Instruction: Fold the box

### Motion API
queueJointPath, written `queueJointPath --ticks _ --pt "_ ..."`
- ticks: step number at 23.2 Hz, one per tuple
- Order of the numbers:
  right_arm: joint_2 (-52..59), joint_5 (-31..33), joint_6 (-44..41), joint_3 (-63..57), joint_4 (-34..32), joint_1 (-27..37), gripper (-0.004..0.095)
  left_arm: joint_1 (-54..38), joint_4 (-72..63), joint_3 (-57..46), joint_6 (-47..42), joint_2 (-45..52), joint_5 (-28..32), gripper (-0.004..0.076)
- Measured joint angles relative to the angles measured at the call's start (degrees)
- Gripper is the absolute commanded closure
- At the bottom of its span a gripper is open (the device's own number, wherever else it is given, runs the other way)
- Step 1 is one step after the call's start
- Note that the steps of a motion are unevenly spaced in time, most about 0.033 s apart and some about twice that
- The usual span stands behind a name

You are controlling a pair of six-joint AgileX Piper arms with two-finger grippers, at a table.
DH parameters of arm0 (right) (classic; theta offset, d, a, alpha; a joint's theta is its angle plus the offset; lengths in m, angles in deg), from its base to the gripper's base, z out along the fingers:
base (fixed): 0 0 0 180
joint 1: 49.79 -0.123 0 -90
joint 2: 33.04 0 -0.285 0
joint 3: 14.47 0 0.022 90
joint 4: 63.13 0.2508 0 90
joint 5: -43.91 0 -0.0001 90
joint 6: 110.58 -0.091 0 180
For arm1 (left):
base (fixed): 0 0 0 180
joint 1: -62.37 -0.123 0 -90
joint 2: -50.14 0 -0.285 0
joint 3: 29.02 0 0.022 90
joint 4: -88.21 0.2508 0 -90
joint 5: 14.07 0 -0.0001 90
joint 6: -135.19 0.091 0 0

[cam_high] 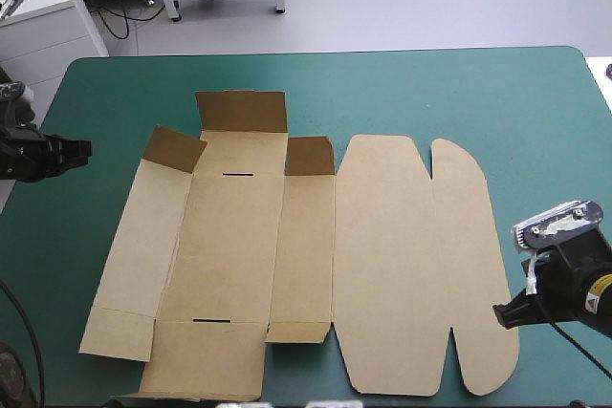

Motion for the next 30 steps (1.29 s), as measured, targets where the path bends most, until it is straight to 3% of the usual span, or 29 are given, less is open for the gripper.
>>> queueJointPath --ticks 7,9,13,15,20,30 --pt "0.00 0.00 0.00 0.00 0.00 0.00 0.0928 -0.02 6.57 0.00 -0.63 -0.12 0.00 0.0701" --pt "0.00 0.00 0.00 0.00 0.00 0.00 0.0928 -0.02 6.69 0.00 -1.65 -0.12 0.00 0.0618" --pt "0.00 0.00 0.00 0.00 0.00 0.00 0.0928 -0.02 6.63 0.00 -2.09 -0.12 0.00 0.0257" --pt "0.00 0.00 0.00 0.00 0.00 0.00 0.0928 -0.02 6.63 0.00 -2.15 -0.12 0.00 0.0160" --pt "0.00 0.00 0.00 0.00 0.00 0.00 0.0928 -0.02 6.63 -1.32 -2.56 -0.12 0.06 0.0150" --pt "0.00 0.00 0.63 0.00 0.00 0.00 0.0928 -0.02 6.93 -14.38 -1.47 -0.12 0.54 0.0150"
